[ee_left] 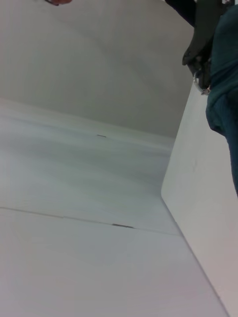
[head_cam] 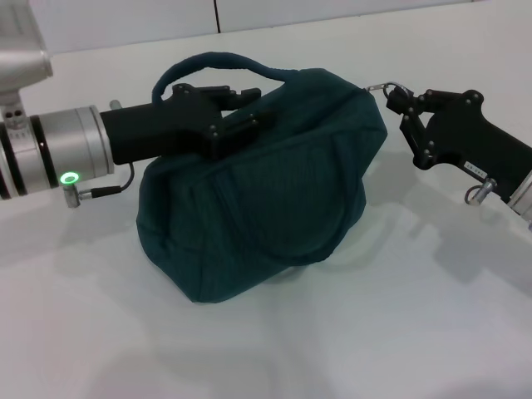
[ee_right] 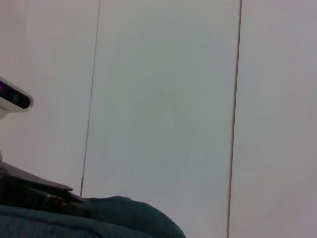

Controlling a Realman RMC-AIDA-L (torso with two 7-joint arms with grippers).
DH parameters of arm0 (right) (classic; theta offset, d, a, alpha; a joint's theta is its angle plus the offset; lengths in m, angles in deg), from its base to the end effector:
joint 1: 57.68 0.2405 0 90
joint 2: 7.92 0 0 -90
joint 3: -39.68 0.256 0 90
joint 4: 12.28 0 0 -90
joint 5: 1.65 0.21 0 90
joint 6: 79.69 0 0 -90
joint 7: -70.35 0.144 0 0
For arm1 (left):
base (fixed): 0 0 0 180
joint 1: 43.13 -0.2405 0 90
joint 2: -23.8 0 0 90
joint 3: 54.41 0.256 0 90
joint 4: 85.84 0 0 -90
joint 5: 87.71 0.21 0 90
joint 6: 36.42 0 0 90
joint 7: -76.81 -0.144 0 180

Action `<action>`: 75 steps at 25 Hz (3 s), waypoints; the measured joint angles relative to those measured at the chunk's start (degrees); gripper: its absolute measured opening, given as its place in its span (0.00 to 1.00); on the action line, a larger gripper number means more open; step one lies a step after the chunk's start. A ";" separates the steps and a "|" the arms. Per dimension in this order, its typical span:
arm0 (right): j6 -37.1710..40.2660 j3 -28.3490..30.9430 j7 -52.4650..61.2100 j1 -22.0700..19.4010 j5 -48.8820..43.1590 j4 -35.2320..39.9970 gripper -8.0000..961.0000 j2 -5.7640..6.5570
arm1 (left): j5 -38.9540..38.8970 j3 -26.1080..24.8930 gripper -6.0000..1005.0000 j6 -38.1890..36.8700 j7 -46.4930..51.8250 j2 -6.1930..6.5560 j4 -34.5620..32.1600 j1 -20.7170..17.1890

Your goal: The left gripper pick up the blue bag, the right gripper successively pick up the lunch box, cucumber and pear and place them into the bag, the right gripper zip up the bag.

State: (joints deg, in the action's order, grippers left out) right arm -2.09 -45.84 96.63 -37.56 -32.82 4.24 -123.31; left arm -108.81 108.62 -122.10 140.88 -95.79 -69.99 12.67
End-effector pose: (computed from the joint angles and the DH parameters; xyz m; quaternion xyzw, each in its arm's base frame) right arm 0.2956 0.3096 -0.0062 -0.8258 0.0918 0.3574 0.4265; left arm -0.1754 0.3817 -0.0528 -0.9349 -0.1573 -0.3039 0.0946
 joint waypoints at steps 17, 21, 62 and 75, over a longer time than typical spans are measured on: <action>-0.26 -2.32 0.32 0.52 1.66 -0.31 0.02 -0.26 | -9.46 -0.09 0.15 -0.22 -13.71 -0.10 -4.04 -5.53; -0.35 -2.37 0.34 0.58 4.53 -1.78 0.02 -0.27 | -10.44 -0.09 0.12 -0.06 -14.22 -0.02 -4.11 -6.08; 0.02 -3.78 0.35 1.11 5.07 -1.66 0.02 -0.35 | -2.93 0.02 0.31 -3.00 -0.11 0.28 -3.93 4.58; 0.16 -3.61 0.35 1.14 5.07 -2.15 0.02 -0.35 | 3.62 0.00 0.68 4.86 10.42 0.26 -0.63 10.18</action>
State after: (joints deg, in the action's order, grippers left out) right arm -1.93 -49.45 96.98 -36.41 -27.75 2.10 -123.66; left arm -105.19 108.62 -117.24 151.31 -95.53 -70.63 22.86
